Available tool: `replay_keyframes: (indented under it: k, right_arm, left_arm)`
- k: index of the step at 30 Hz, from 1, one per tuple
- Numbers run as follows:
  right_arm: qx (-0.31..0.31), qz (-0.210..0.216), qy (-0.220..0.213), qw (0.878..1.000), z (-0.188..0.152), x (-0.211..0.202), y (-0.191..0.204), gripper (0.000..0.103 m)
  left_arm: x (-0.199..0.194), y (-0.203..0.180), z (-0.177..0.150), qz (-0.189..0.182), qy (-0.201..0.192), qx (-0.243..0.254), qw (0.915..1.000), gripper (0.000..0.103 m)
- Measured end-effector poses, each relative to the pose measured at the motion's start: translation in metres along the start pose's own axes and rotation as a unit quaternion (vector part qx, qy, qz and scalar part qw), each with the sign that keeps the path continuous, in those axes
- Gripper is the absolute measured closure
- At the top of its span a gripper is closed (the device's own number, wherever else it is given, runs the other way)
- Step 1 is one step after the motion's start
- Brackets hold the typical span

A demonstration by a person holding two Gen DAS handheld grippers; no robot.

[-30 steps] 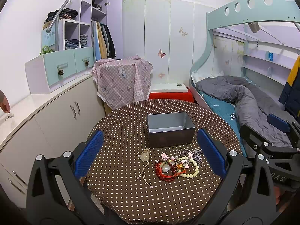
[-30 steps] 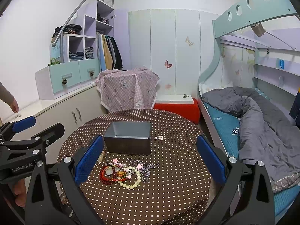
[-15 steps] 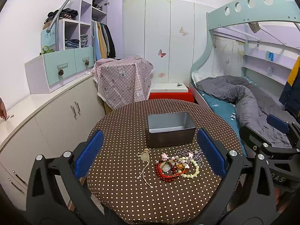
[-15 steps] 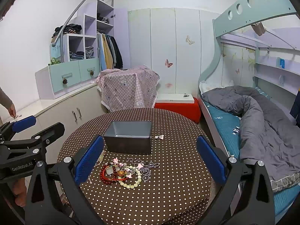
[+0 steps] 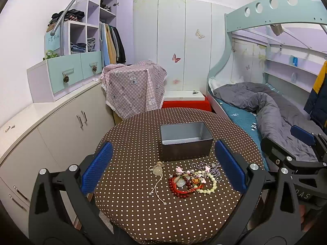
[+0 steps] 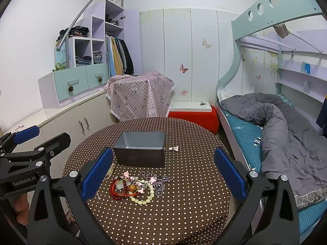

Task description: Organize jewelry

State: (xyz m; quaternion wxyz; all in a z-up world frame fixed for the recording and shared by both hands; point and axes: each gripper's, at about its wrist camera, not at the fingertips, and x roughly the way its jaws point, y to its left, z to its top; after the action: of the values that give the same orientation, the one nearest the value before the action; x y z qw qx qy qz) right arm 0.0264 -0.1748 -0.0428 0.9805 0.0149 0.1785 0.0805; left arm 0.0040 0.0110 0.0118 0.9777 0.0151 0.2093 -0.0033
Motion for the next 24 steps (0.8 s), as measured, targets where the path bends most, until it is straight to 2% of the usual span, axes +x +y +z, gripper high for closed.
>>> replay_keyframes:
  k: [22,24]
  right_arm:
    - [0.001,0.001,0.004,1.000,-0.004,0.000,0.002,0.008]
    - [0.001,0.002,0.007,1.000,-0.005,0.000,0.002,0.008]
  left_arm:
    - [0.002,0.006,0.001,0.000,0.001,0.000,1.0000,0.006]
    - [0.007,-0.005,-0.009,0.000,0.001,0.000,1.0000,0.006]
